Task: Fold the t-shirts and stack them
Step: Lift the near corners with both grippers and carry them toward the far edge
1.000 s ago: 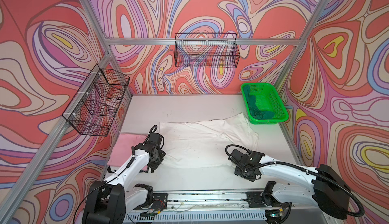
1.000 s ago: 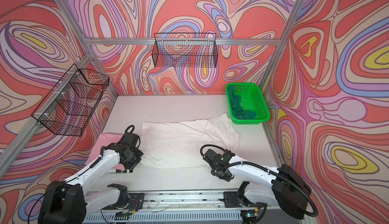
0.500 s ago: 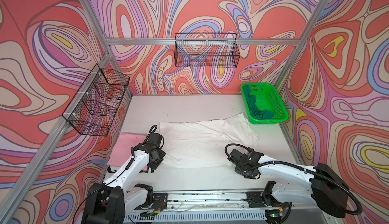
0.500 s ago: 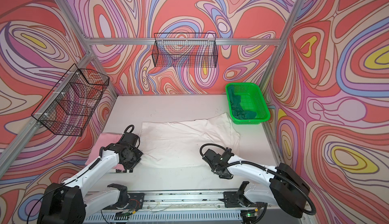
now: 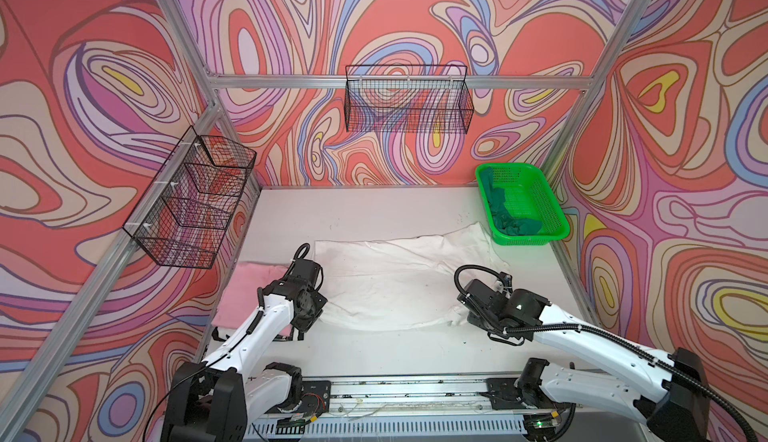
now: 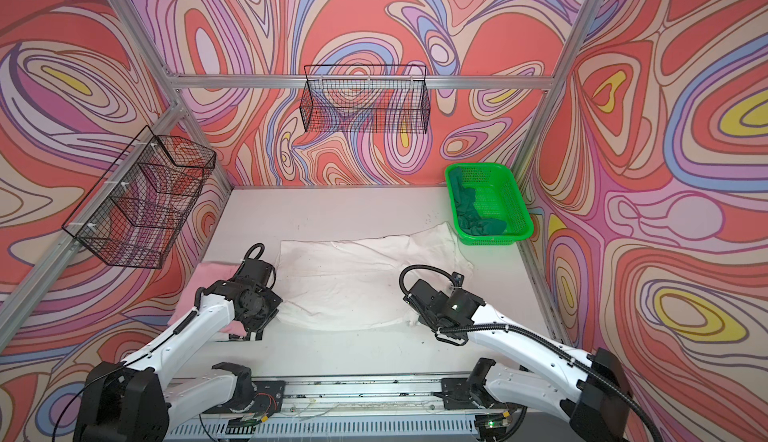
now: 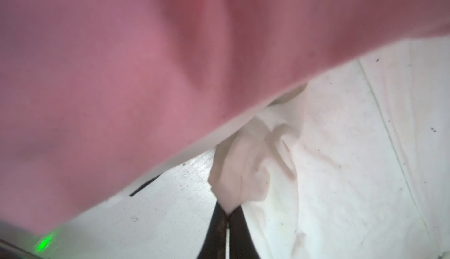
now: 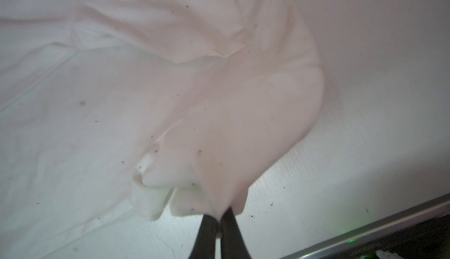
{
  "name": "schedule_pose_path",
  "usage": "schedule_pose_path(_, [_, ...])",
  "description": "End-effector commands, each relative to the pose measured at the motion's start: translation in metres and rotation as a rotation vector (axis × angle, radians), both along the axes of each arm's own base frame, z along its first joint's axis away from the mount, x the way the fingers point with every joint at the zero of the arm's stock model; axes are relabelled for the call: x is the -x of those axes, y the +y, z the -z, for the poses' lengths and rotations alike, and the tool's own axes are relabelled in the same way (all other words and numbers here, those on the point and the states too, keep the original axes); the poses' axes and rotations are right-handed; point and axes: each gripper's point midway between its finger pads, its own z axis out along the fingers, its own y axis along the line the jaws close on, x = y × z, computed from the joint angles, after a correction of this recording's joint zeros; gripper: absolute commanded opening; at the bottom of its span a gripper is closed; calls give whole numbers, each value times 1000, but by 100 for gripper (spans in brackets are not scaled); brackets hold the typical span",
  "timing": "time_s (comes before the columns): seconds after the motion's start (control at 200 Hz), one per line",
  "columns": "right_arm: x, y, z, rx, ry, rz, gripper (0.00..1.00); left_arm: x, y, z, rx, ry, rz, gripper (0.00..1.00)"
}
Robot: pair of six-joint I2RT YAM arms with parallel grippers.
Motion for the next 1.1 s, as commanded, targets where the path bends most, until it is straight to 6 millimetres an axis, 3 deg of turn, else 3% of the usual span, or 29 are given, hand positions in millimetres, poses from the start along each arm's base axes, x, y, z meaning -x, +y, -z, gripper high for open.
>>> schedule_pose_path(0.0, [3,-25,-24,94,-41,18,0,3,7,-10,-43,11,4,0])
schedule_pose_path(0.31, [-3,-41,-70,142,-121,7,0,2,8,-24,-49,4,8,0])
schedule_pose_path(0.581, [2,-28,-44,89,-64,-40,0,15,7,-21,-30,23,2,0])
schedule_pose_path(0.841, [-39,-25,-59,96,-107,-55,0,-10,9,-28,-86,55,40,0])
schedule_pose_path(1.092, [-81,-21,-51,80,-77,-111,0,-40,7,-30,-125,105,66,0])
